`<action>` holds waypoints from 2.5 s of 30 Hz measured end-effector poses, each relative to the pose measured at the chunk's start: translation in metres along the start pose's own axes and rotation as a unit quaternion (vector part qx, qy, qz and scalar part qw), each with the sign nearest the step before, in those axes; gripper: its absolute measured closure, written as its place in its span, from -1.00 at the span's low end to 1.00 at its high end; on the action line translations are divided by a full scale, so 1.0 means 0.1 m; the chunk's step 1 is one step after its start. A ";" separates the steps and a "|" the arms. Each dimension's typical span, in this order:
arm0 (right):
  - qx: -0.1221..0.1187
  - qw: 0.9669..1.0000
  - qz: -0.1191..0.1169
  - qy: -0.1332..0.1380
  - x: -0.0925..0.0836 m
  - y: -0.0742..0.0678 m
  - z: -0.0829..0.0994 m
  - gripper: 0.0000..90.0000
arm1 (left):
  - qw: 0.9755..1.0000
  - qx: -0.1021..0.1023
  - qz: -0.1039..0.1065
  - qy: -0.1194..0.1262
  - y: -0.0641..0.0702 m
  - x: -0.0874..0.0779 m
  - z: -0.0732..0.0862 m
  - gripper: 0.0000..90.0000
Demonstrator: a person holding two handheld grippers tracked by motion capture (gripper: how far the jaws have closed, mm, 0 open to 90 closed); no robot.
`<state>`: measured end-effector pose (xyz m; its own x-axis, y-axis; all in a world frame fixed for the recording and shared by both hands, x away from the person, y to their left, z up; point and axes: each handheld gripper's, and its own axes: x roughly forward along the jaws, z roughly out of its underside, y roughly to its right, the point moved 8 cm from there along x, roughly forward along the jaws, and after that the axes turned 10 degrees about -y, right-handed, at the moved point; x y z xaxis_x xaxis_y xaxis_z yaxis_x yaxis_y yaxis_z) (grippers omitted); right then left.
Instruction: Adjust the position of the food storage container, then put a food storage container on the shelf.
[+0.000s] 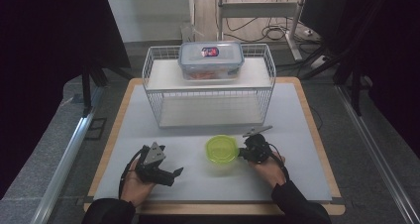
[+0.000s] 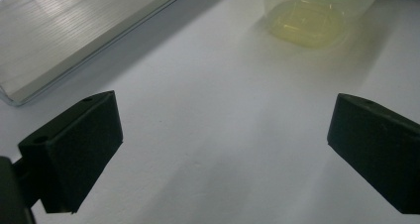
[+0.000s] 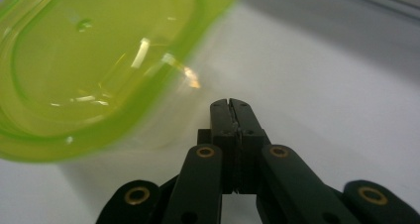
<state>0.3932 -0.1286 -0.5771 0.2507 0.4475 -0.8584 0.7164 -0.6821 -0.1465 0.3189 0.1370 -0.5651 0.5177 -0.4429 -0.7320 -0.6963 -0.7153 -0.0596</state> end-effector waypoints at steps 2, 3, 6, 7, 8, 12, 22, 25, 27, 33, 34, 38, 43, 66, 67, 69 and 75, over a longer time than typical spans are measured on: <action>0.002 1.000 0.007 0.006 -0.04 0.06 0.01 0.98 | 1.000 -0.001 -0.001 0.001 0.00 -0.01 0.00 -0.98; 0.001 1.000 0.011 0.007 -0.06 0.08 0.01 0.96 | 1.000 -0.002 -0.001 0.001 0.00 -0.01 0.00 -0.98; 0.002 1.000 0.017 0.014 -0.13 0.12 0.03 0.88 | 1.000 -0.004 -0.002 0.001 -0.01 -0.02 0.00 -0.98; 0.001 1.000 0.021 0.017 -0.15 0.13 0.04 0.83 | 1.000 -0.004 -0.002 0.000 -0.01 -0.02 0.00 -0.98; -0.001 1.000 0.023 0.019 -0.17 0.14 0.04 0.78 | 1.000 -0.003 -0.003 0.000 -0.01 -0.03 0.00 -0.98; -0.017 0.998 0.046 0.031 -0.26 0.17 0.07 0.51 | 1.000 -0.004 -0.004 -0.001 -0.02 -0.04 0.01 -0.98; -0.034 0.995 0.067 0.062 -0.44 0.15 0.11 -0.21 | 1.000 -0.001 -0.009 -0.007 -0.03 -0.05 0.03 -0.98; -0.036 0.994 0.072 0.068 -0.47 0.16 0.10 -0.33 | 1.000 -0.004 -0.010 -0.006 -0.03 -0.06 0.03 -0.98; -0.036 0.994 0.073 0.071 -0.47 0.17 0.10 -0.40 | 1.000 -0.004 -0.010 -0.005 -0.04 -0.07 0.04 -0.98; -0.030 0.994 0.076 0.076 -0.46 0.19 0.09 -0.74 | 1.000 -0.004 -0.009 -0.007 -0.02 -0.06 0.04 -0.98; -0.028 0.993 0.076 0.081 -0.46 0.20 0.08 -0.81 | 1.000 -0.004 -0.009 -0.007 -0.02 -0.06 0.04 -0.98; -0.028 0.992 0.090 0.086 -0.47 0.22 0.07 -0.97 | 1.000 -0.005 -0.008 -0.008 -0.03 -0.06 0.05 -0.98; -0.018 0.993 0.076 0.091 -0.51 0.22 0.07 -0.99 | 1.000 -0.004 -0.009 -0.008 -0.03 -0.05 0.04 -0.98; 0.044 0.994 -0.062 0.079 -0.44 -0.07 -0.15 0.04 | 1.000 0.000 -0.006 -0.012 -0.01 -0.03 0.05 -0.98; 0.049 0.993 -0.070 0.078 -0.42 -0.06 -0.16 0.08 | 1.000 0.000 -0.006 -0.013 -0.01 -0.03 0.05 -0.98; 0.061 0.991 -0.092 0.075 -0.37 -0.05 -0.17 0.13 | 1.000 0.000 -0.005 -0.013 -0.01 -0.02 0.05 -0.98; 0.075 0.986 -0.130 0.068 -0.27 -0.06 -0.22 0.33 | 1.000 0.001 -0.006 -0.012 -0.01 -0.02 0.05 -0.98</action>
<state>0.3963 -0.1242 -0.5421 0.1629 0.6853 -0.7098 0.6668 -0.6067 -0.4327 0.3161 0.1409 -0.5667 0.5129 -0.4213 -0.7480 -0.6920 -0.7185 -0.0697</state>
